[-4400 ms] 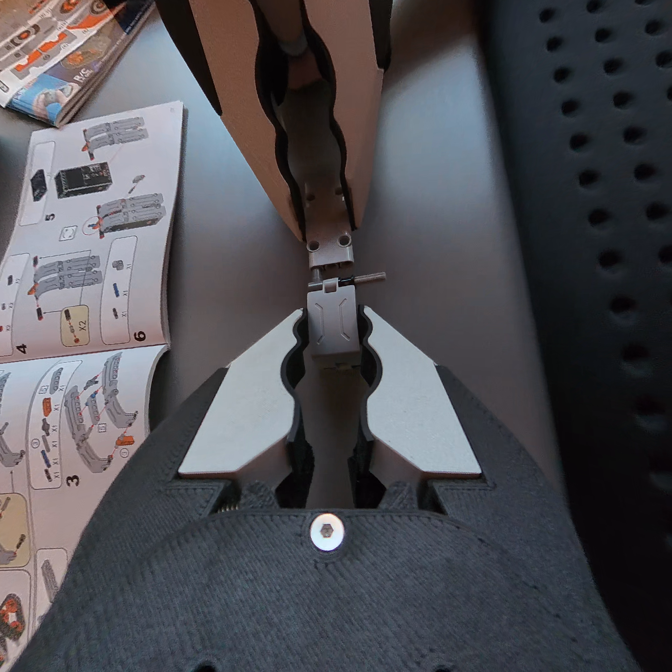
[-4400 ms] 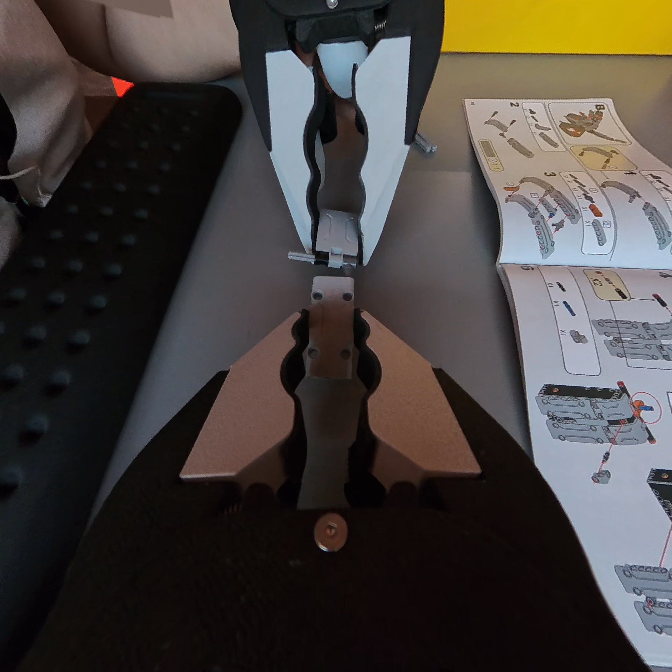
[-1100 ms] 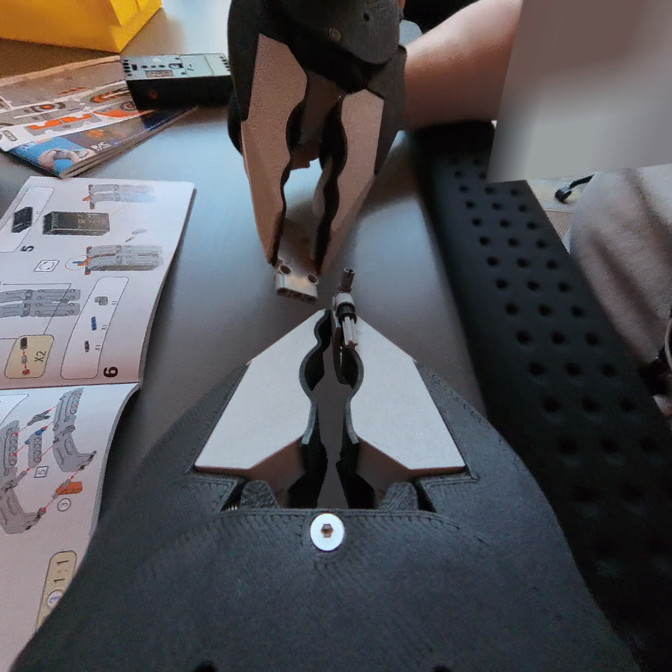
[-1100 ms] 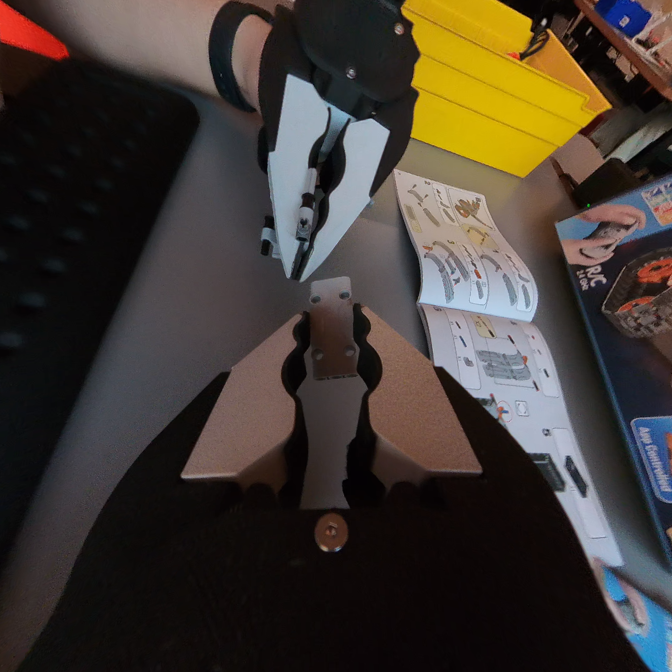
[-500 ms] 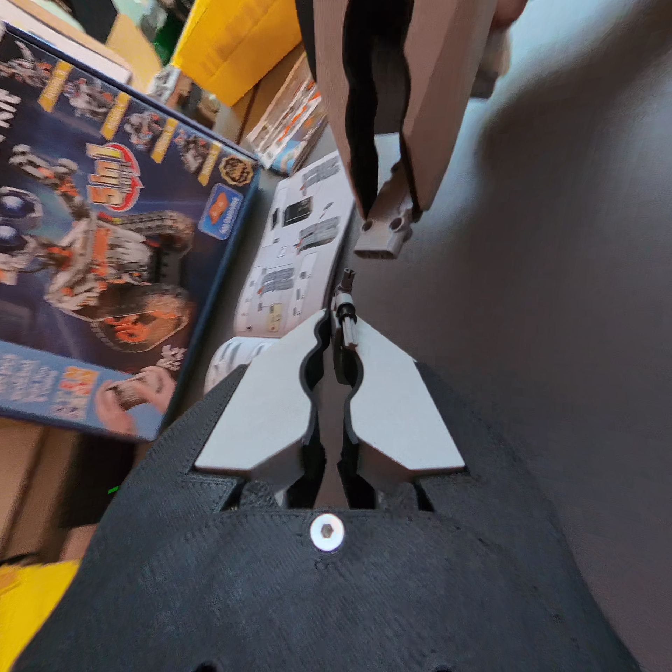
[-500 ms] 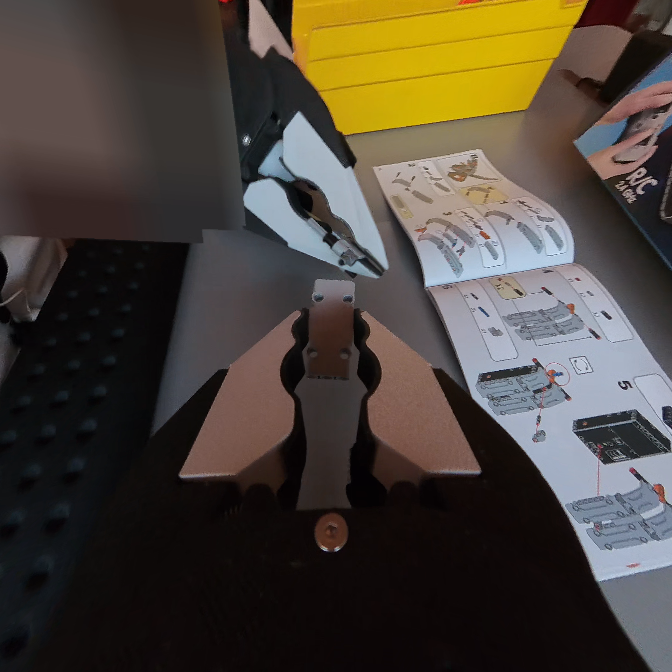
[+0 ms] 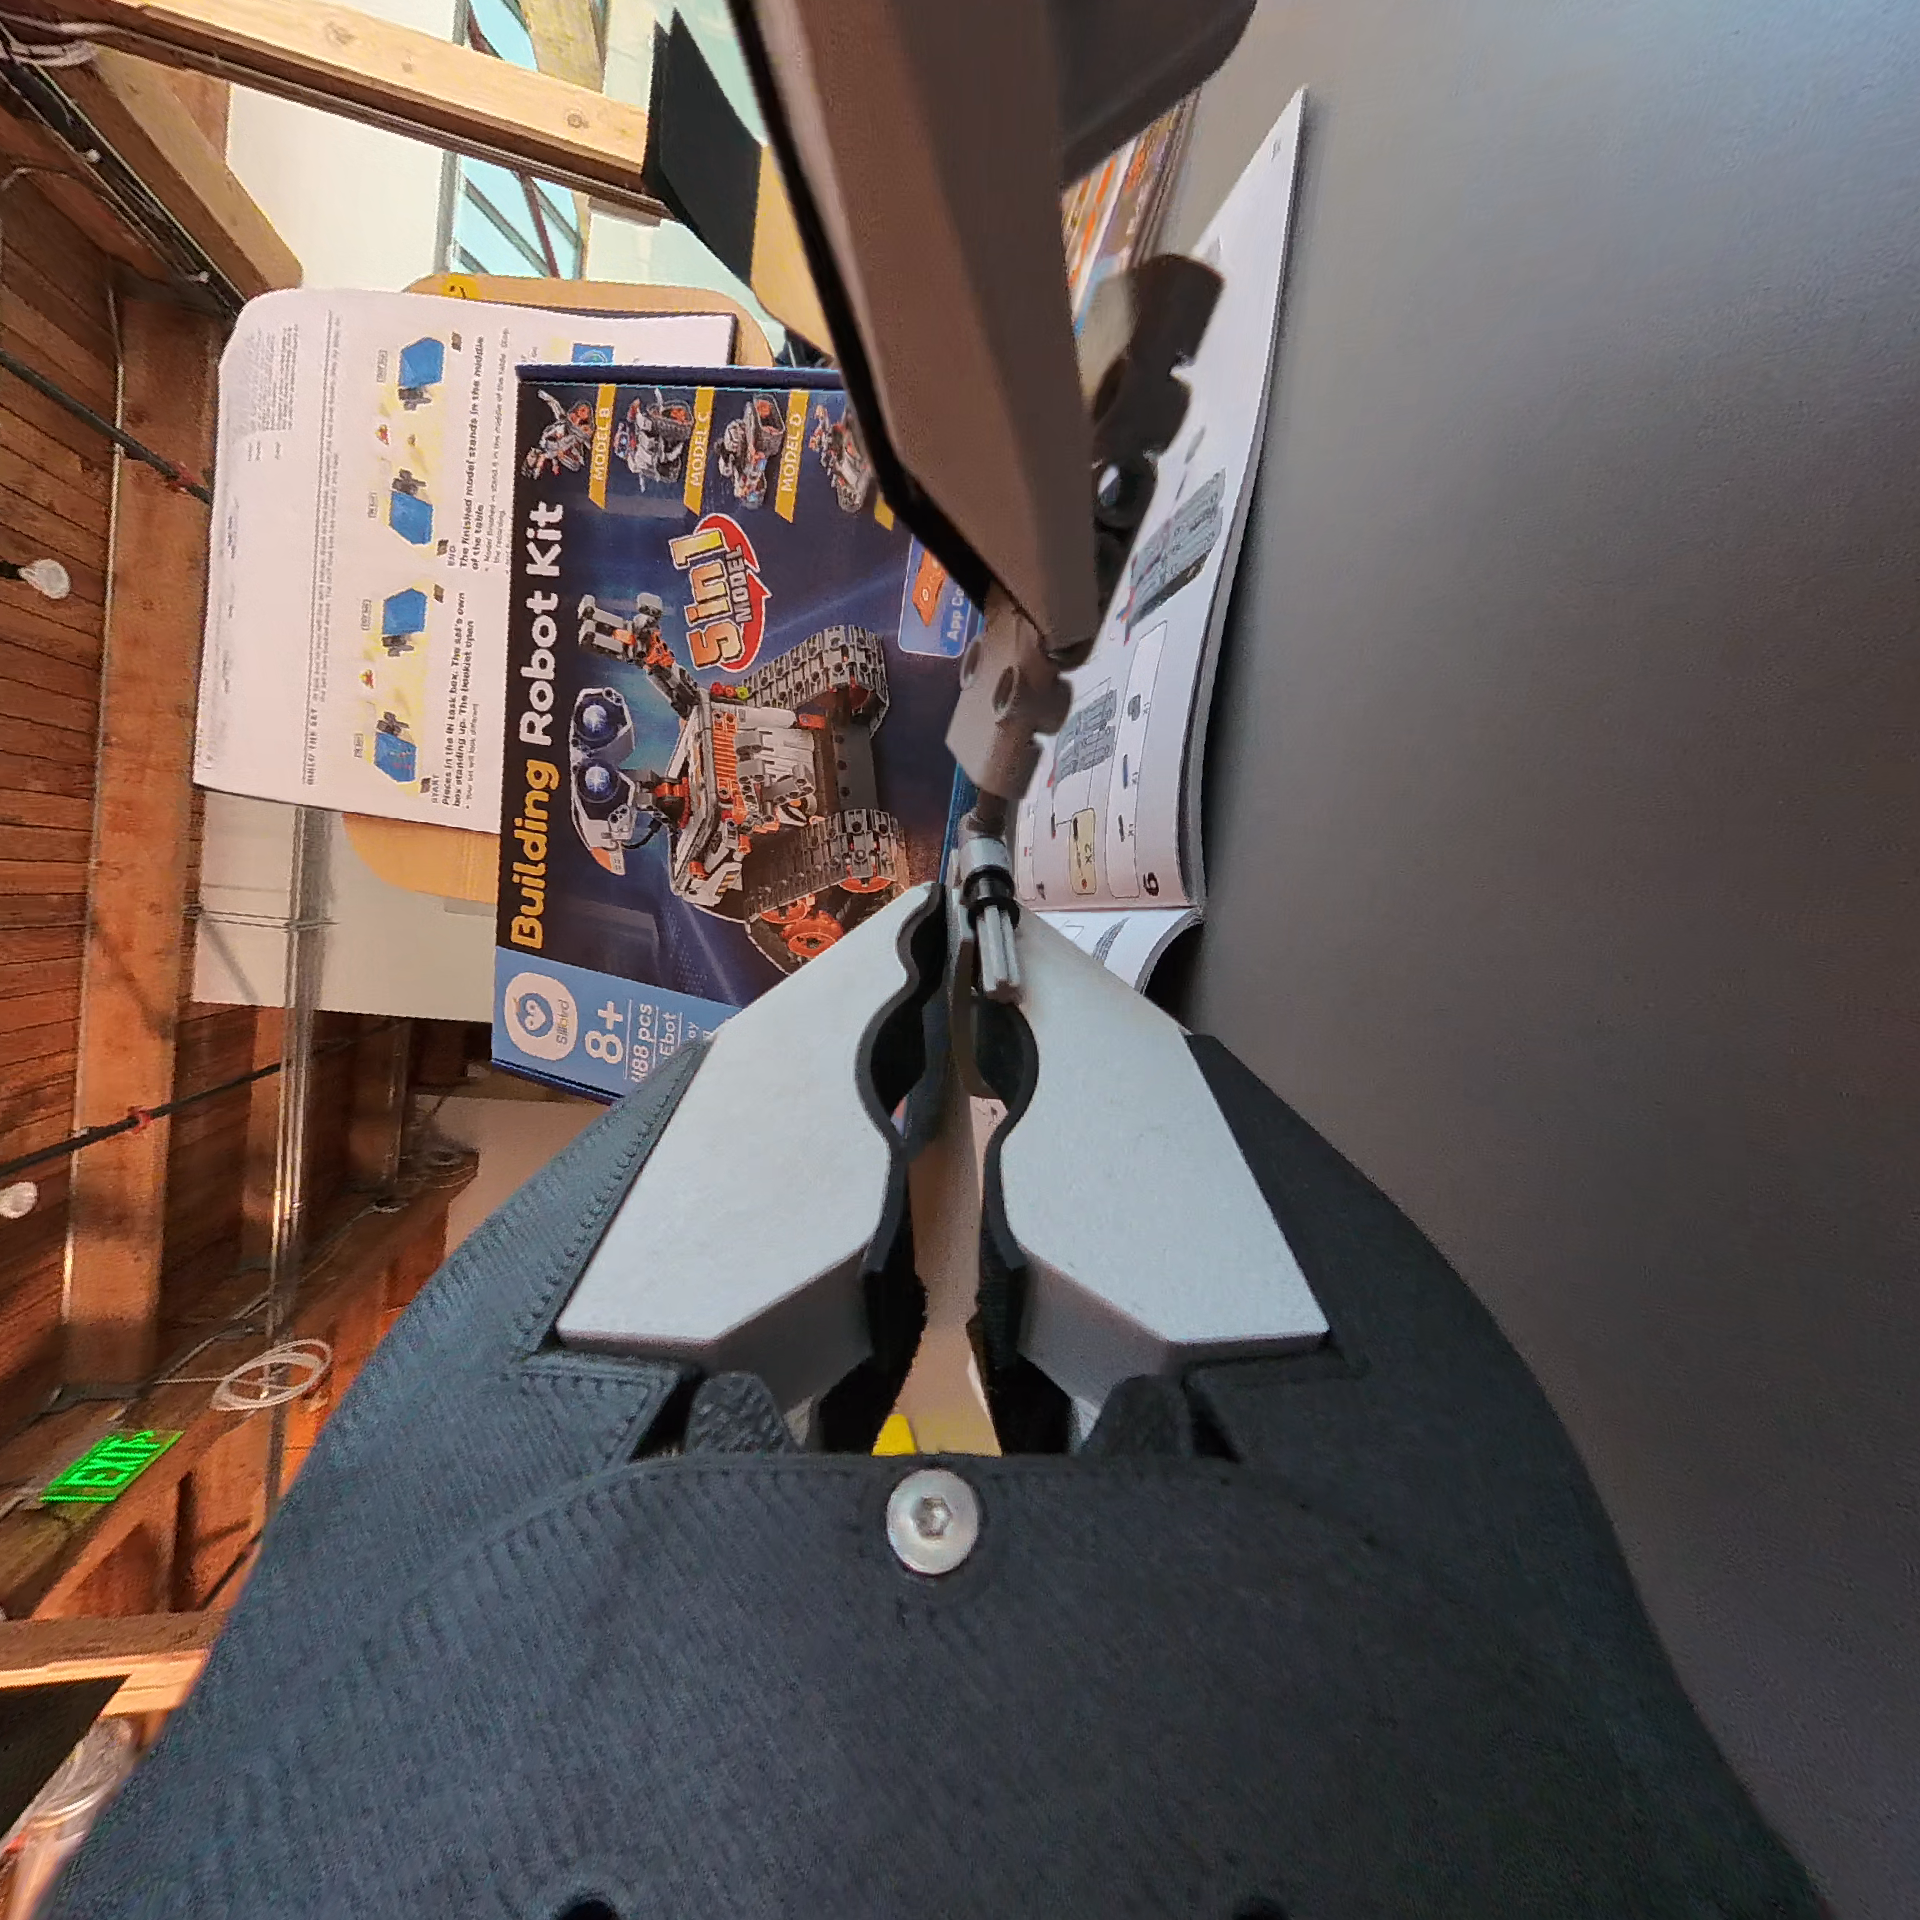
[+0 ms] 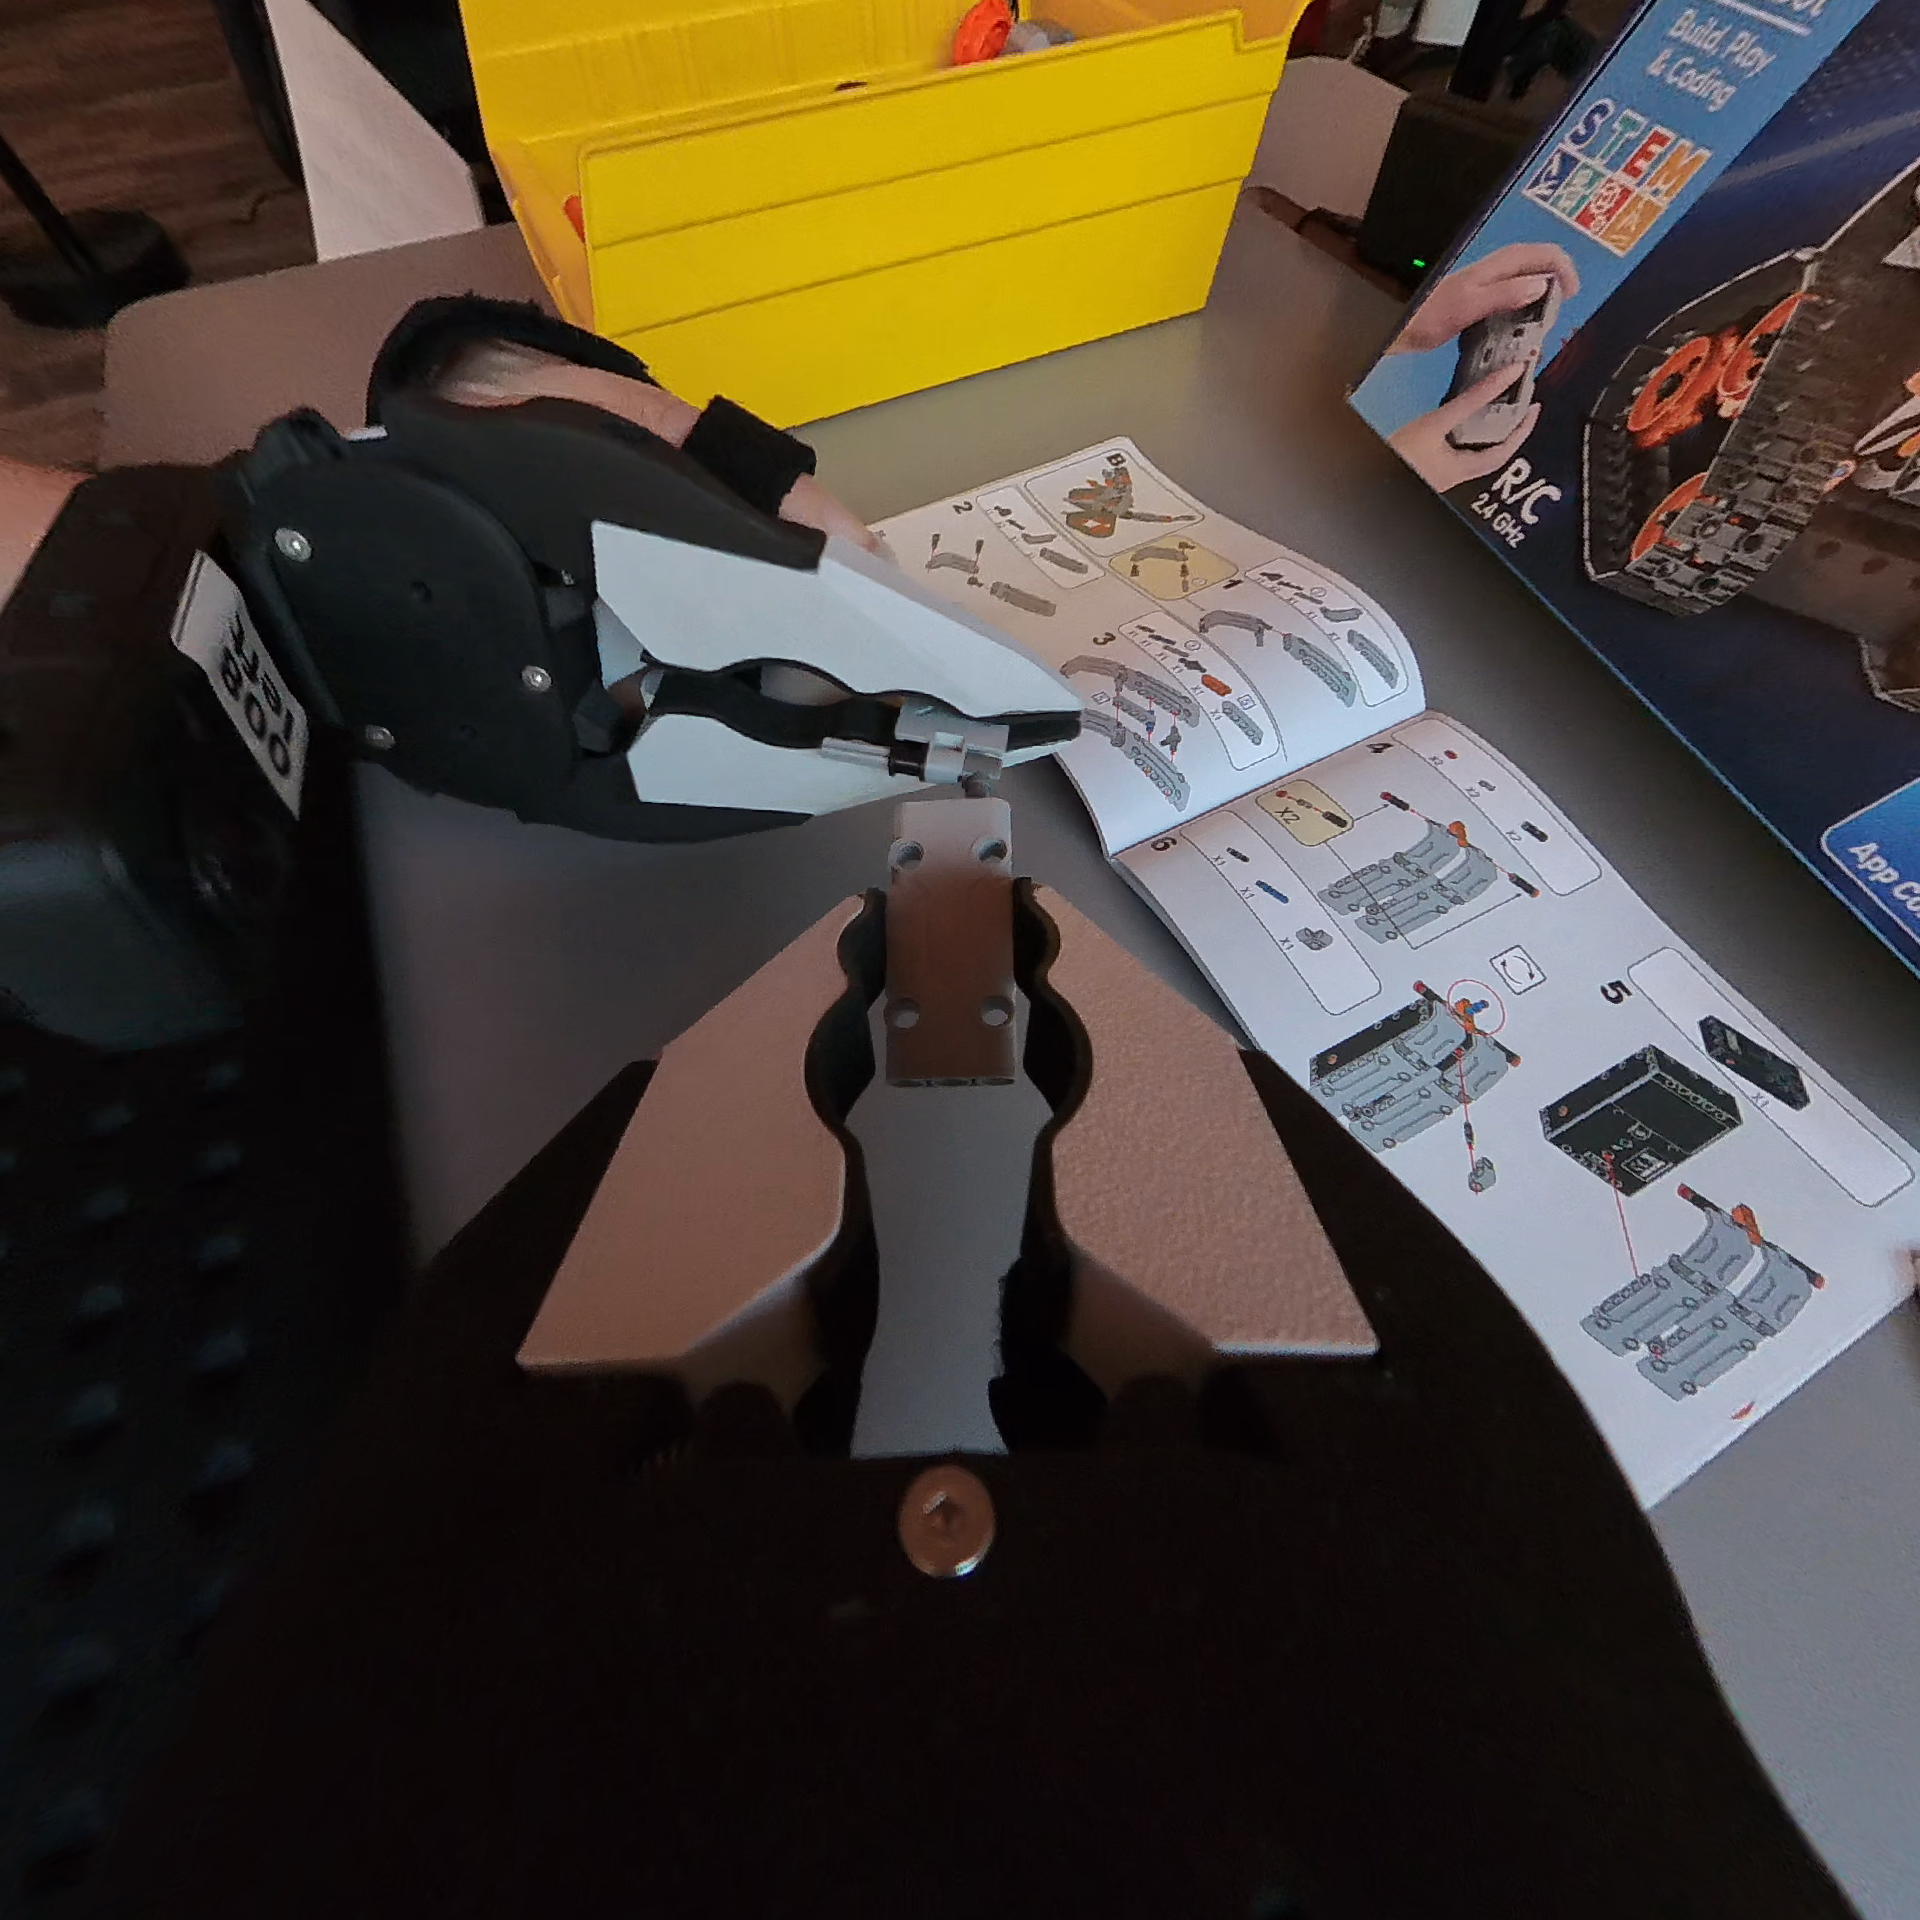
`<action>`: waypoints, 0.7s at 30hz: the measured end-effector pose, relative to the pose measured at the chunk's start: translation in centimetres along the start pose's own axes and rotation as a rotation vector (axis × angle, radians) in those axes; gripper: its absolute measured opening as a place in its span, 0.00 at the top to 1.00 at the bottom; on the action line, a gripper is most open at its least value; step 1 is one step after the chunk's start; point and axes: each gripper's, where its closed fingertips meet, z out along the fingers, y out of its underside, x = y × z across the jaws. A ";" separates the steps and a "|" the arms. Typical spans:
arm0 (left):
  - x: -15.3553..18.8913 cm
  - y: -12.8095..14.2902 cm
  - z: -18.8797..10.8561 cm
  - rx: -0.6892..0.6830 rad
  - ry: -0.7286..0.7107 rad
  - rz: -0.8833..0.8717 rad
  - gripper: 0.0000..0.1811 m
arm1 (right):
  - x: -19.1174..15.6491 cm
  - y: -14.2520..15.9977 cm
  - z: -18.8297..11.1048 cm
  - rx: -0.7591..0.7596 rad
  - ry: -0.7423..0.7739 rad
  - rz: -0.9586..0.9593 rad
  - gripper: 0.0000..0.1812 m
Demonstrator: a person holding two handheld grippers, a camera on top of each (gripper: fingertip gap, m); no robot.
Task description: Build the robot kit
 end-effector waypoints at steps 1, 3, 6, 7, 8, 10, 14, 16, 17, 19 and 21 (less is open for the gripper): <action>0.1 0.1 0.1 -0.007 -0.002 0.009 1.00 | 0.0 0.0 0.1 0.001 -0.001 0.006 0.88; 0.3 0.1 0.2 -0.016 0.000 0.018 1.00 | 0.1 0.1 0.3 -0.004 0.011 0.013 0.88; 0.6 0.2 0.4 -0.038 0.000 0.031 1.00 | 0.2 0.6 0.5 -0.024 0.009 0.030 0.88; 0.6 0.3 0.5 -0.047 -0.002 0.034 1.00 | 0.2 0.7 0.5 -0.031 0.006 0.035 0.88; 0.6 0.4 0.5 -0.055 -0.004 0.032 1.00 | 0.3 0.9 0.5 -0.043 0.016 0.035 0.88; 0.5 0.5 0.6 -0.062 -0.005 0.027 1.00 | 0.6 1.1 0.4 -0.046 0.035 0.030 0.88; 0.8 0.3 0.6 -0.059 -0.004 0.044 1.00 | 0.5 1.4 0.8 -0.066 0.027 0.034 0.88; 0.9 0.3 0.7 -0.061 0.001 0.035 1.00 | 0.5 1.7 1.0 -0.079 0.031 0.030 0.88; 0.9 0.3 0.7 -0.062 0.004 0.032 1.00 | 0.5 1.7 1.0 -0.076 0.033 0.037 0.88; 0.9 0.4 0.8 -0.067 0.005 0.037 1.00 | 0.6 1.5 1.0 -0.062 0.037 0.052 0.88; 1.1 0.5 0.8 -0.076 0.012 0.046 1.00 | 0.8 1.5 1.0 -0.045 0.050 0.063 0.88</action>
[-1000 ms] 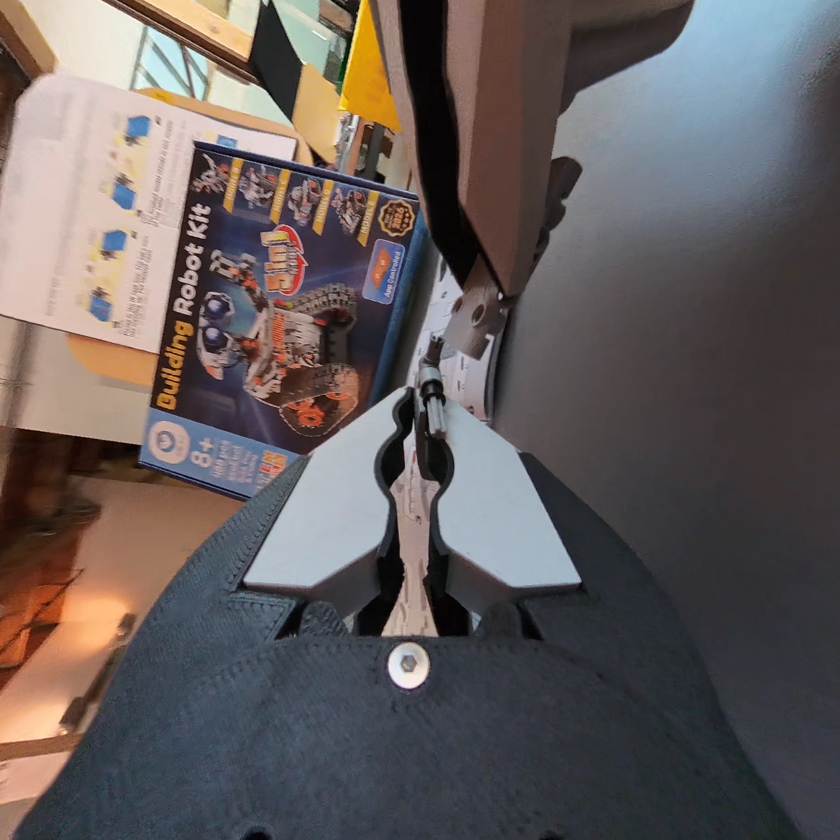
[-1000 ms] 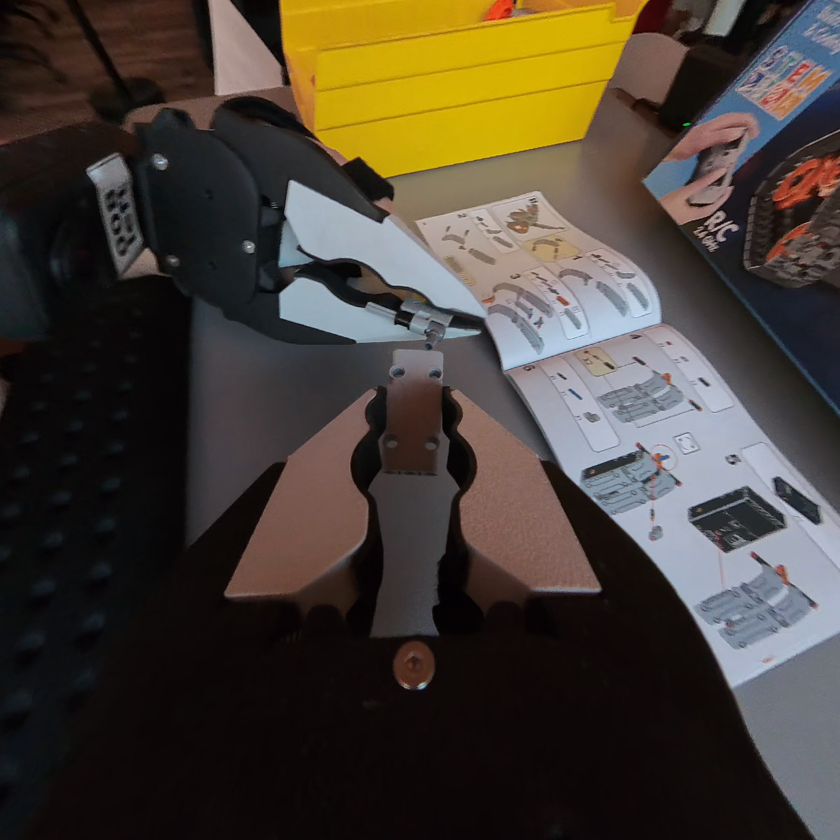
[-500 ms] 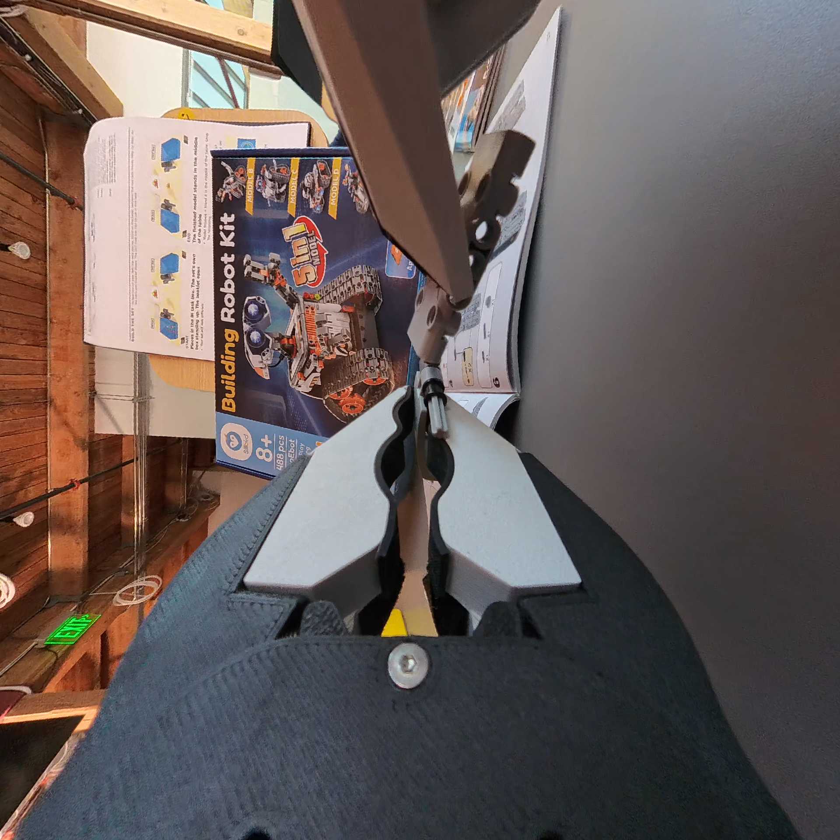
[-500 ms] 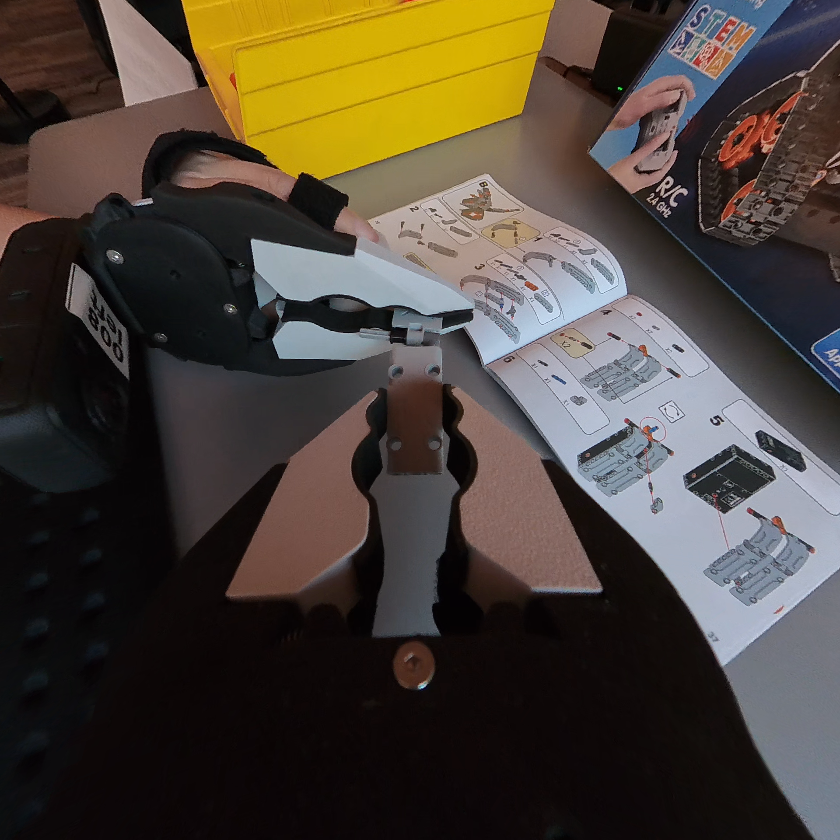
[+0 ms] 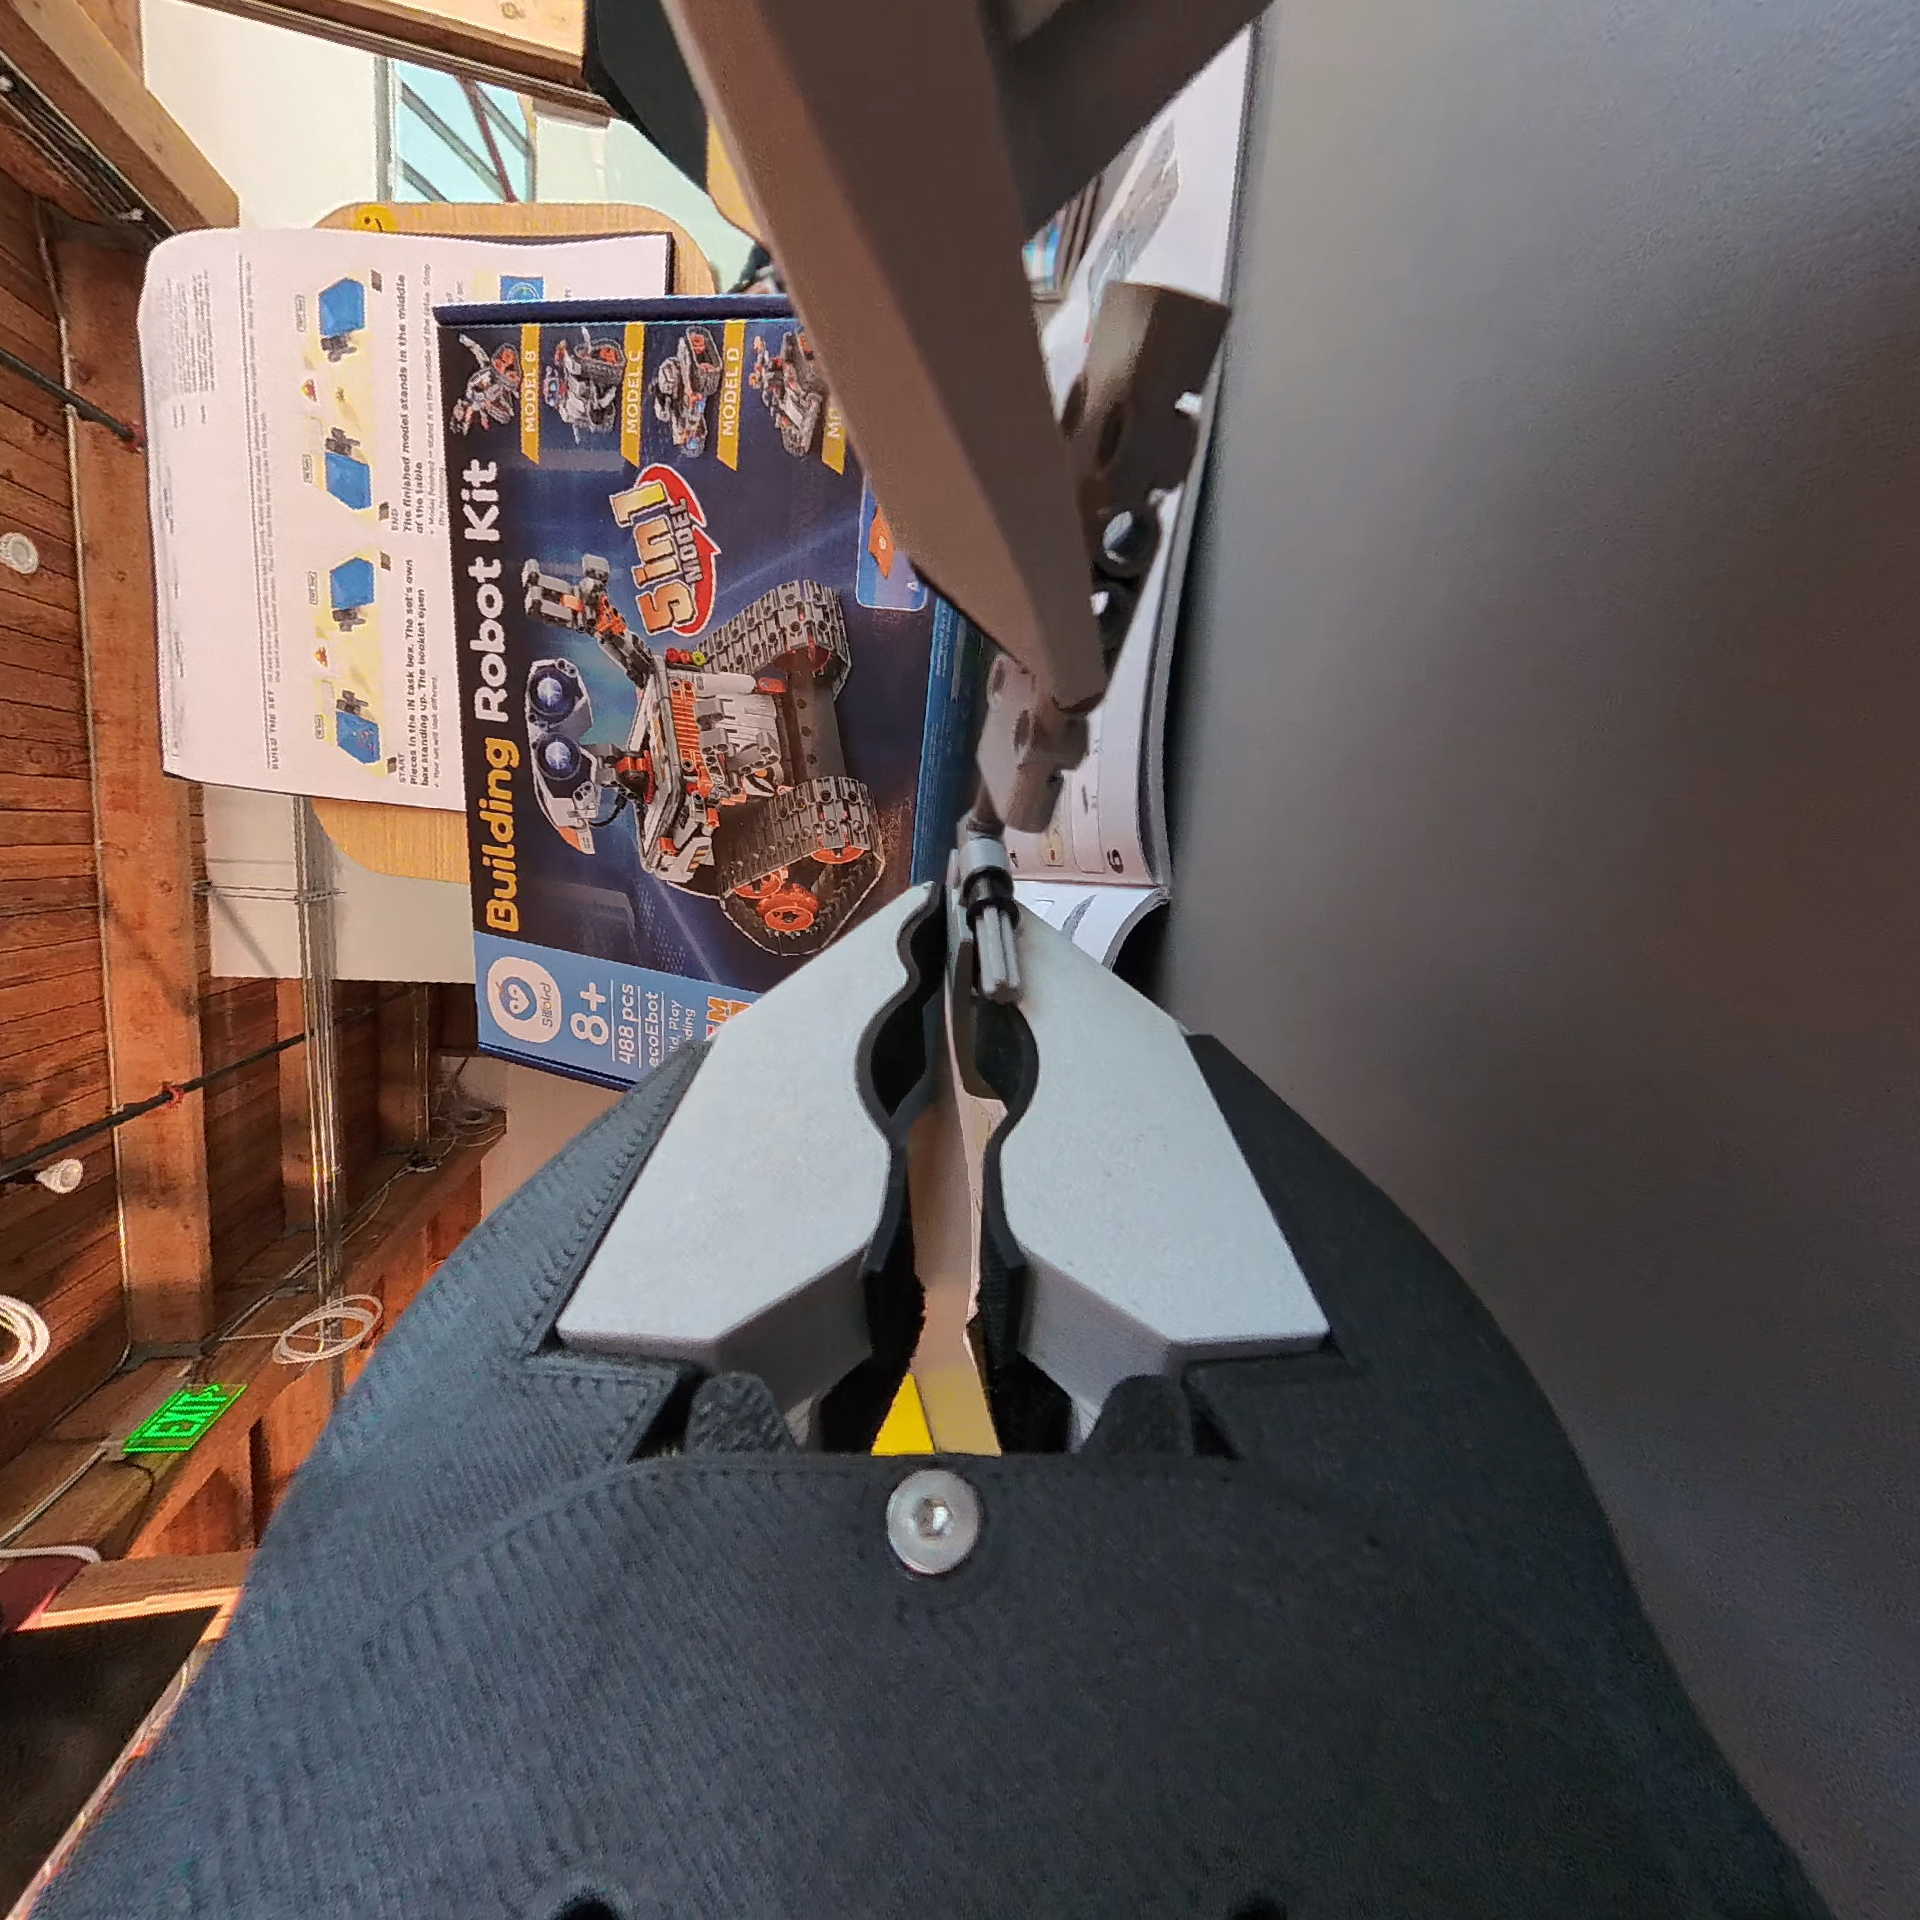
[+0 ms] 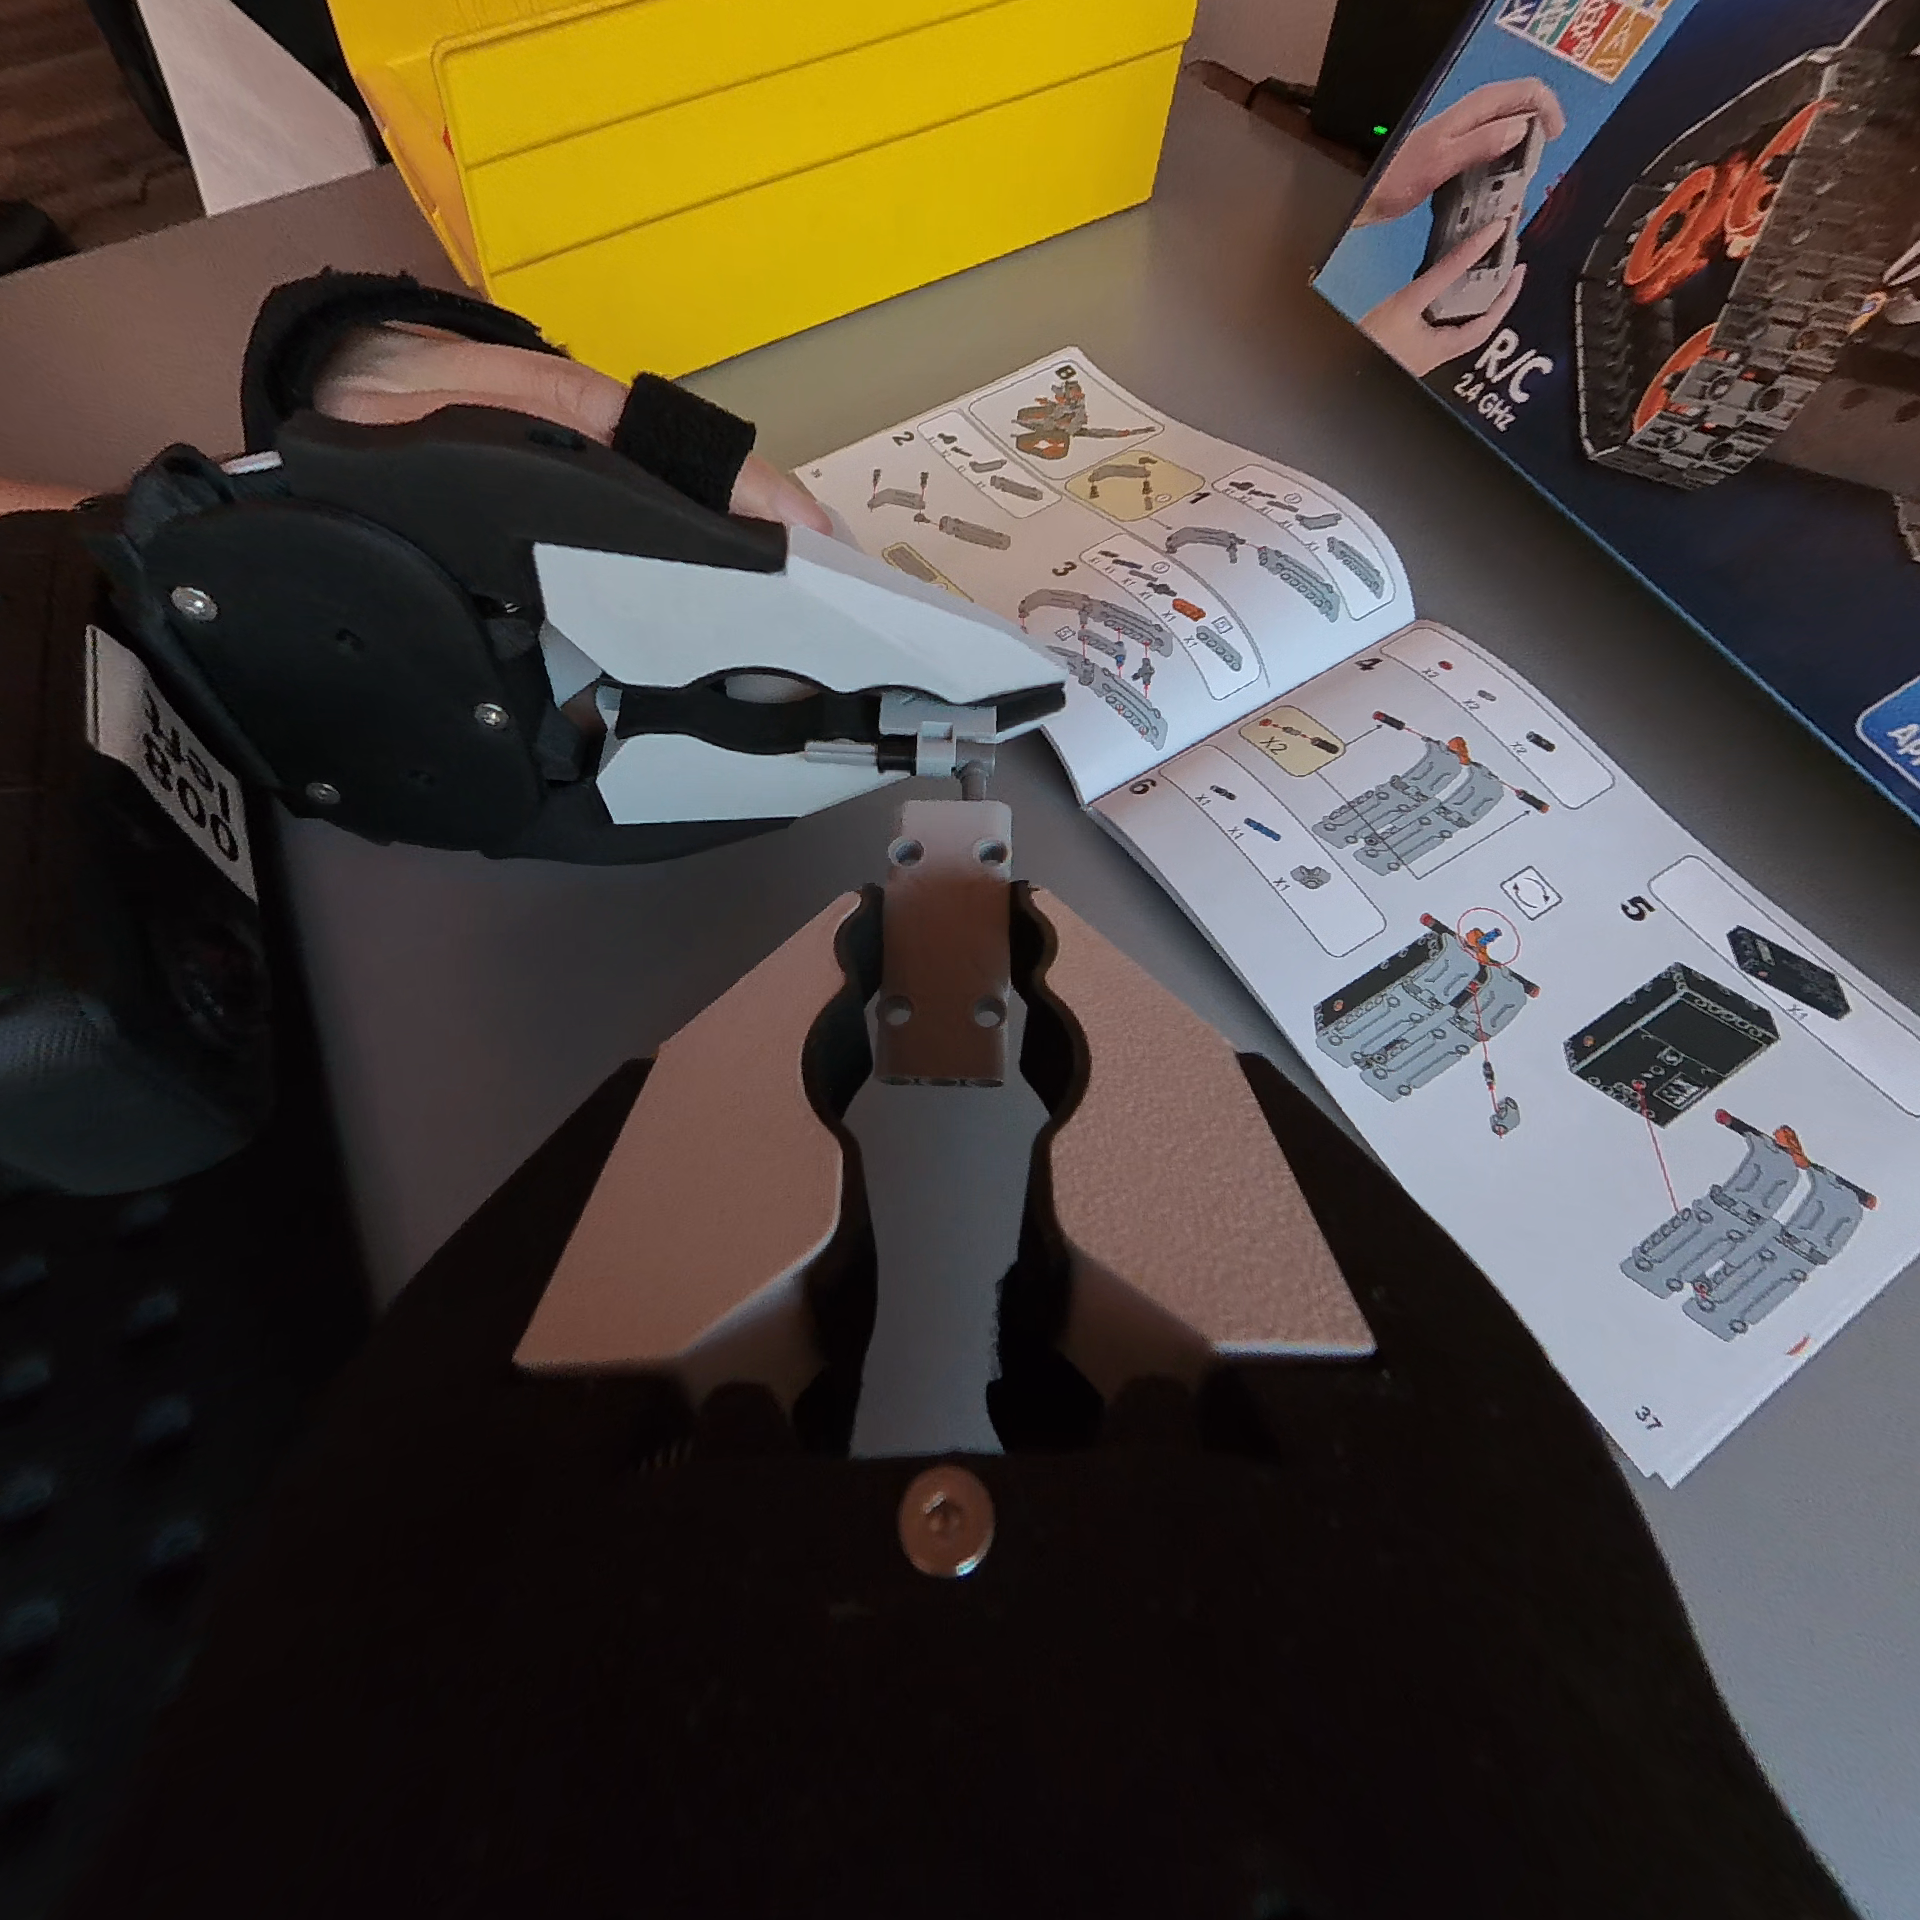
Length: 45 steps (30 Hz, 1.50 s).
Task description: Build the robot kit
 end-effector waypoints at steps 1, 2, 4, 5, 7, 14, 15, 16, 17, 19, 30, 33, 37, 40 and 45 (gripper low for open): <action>0.1 0.0 0.0 -0.002 0.006 0.001 1.00 | 0.1 0.0 0.0 0.012 0.011 0.003 0.88; 0.2 0.1 0.1 -0.005 0.008 0.000 1.00 | 0.1 -0.1 0.0 0.025 0.012 0.004 0.88; 0.2 0.2 0.1 -0.011 0.015 -0.018 1.00 | 0.1 0.0 0.1 0.038 0.016 0.016 0.87; 0.2 0.2 0.1 -0.014 0.021 -0.028 1.00 | 0.0 0.1 0.2 0.039 0.009 0.029 0.87; 0.2 0.3 0.1 -0.018 0.017 -0.024 1.00 | -0.1 0.0 0.3 0.049 -0.001 0.057 0.88; 0.3 0.2 0.2 -0.016 0.015 -0.011 1.00 | -0.2 0.2 0.3 0.080 -0.013 0.065 0.88; 0.3 0.2 0.1 -0.016 0.016 -0.012 1.00 | -0.2 0.2 0.4 0.083 -0.015 0.065 0.88; 0.4 0.2 0.1 -0.014 0.016 -0.008 1.00 | -0.2 0.4 0.4 0.078 -0.021 0.071 0.88; 0.4 0.2 0.1 -0.015 0.016 0.000 1.00 | -0.2 0.4 0.4 0.082 -0.027 0.079 0.88; 0.4 0.2 0.1 -0.015 0.010 0.016 1.00 | -0.2 0.5 0.4 0.094 -0.037 0.076 0.88; 1.4 0.4 0.3 -0.027 0.064 0.009 1.00 | -0.4 0.6 0.7 0.136 -0.097 0.092 0.88; 1.8 0.4 0.2 -0.025 0.078 -0.018 1.00 | -0.4 0.8 0.9 0.118 -0.110 0.105 0.88; 2.4 0.5 0.2 -0.030 0.109 -0.073 1.00 | -0.4 1.0 1.0 0.106 -0.106 0.101 0.88; 3.0 0.5 0.2 -0.032 0.133 -0.070 1.00 | -0.4 1.1 1.1 0.093 -0.099 0.097 0.88; 3.8 -2.9 -1.0 0.107 0.148 -0.023 1.00 | -0.2 1.3 1.7 0.065 -0.100 0.102 1.00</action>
